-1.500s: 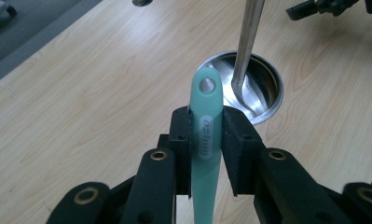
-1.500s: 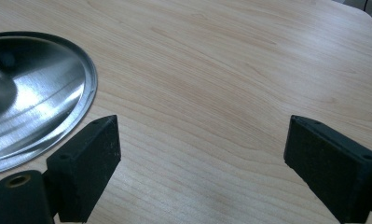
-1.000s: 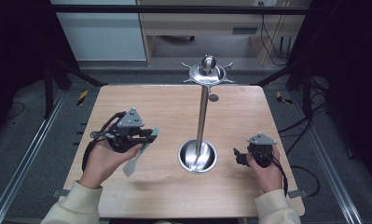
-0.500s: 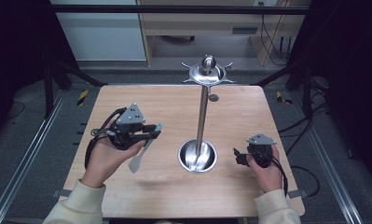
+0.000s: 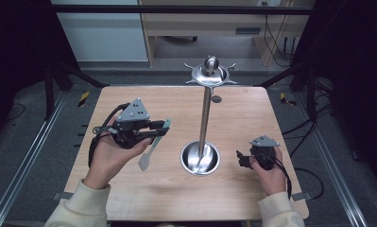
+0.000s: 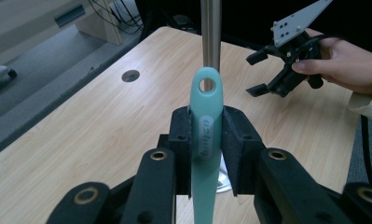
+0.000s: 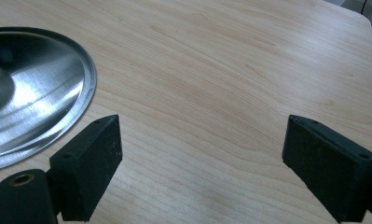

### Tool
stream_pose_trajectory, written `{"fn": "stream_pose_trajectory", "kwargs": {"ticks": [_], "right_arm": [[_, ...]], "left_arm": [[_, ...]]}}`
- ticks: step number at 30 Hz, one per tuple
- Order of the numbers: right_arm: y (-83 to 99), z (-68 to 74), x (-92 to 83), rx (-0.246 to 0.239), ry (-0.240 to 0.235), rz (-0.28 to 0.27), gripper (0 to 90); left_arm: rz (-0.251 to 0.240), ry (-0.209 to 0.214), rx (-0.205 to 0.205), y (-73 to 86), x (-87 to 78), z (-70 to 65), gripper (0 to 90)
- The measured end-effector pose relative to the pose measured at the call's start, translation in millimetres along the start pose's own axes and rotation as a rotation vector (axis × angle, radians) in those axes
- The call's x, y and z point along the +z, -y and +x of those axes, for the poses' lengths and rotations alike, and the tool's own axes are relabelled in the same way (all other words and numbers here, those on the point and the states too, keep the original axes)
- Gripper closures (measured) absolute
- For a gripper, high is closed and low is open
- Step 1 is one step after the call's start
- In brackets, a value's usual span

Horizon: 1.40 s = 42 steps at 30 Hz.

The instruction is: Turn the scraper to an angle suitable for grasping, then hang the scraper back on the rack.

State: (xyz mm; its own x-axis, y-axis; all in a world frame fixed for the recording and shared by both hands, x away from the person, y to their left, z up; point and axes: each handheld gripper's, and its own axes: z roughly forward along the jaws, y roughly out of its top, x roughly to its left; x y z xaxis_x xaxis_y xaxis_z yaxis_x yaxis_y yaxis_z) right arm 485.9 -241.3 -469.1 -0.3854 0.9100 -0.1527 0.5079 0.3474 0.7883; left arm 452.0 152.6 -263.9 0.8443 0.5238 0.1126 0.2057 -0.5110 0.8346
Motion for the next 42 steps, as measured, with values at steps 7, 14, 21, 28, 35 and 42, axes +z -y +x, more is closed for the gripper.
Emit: {"fn": "stream_pose_trajectory", "kwargs": {"ticks": [7,14,21,28,35,42], "right_arm": [[0.0,0.1,-0.1,0.002,-0.002,0.0,12.3],[-0.1,0.1,-0.2,0.002,-0.003,0.0,12.3],[-0.1,-0.2,-1.0,0.013,-0.004,-0.002,12.3],[0.2,-0.6,-1.6,0.01,-0.003,-0.005,12.3],[-0.8,0.4,0.3,0.011,-0.004,-0.003,12.3],[-0.6,-0.3,-0.8,0.005,-0.003,-0.005,12.3]], "left_arm": [[-0.036,0.026,0.0,-10.3,-4.0,-3.9,74.2],[-0.073,0.014,0.011,-22.7,-7.7,-6.7,74.2],[-0.11,0.008,0.023,-34.4,-8.6,-9.3,74.2],[-0.17,-0.001,-0.018,-43.2,-11.4,-2.6,74.2],[-0.208,-0.017,-0.041,-48.7,-14.3,3.7,74.2],[-0.232,-0.025,-0.044,-57.6,-14.4,3.0,74.2]]}}
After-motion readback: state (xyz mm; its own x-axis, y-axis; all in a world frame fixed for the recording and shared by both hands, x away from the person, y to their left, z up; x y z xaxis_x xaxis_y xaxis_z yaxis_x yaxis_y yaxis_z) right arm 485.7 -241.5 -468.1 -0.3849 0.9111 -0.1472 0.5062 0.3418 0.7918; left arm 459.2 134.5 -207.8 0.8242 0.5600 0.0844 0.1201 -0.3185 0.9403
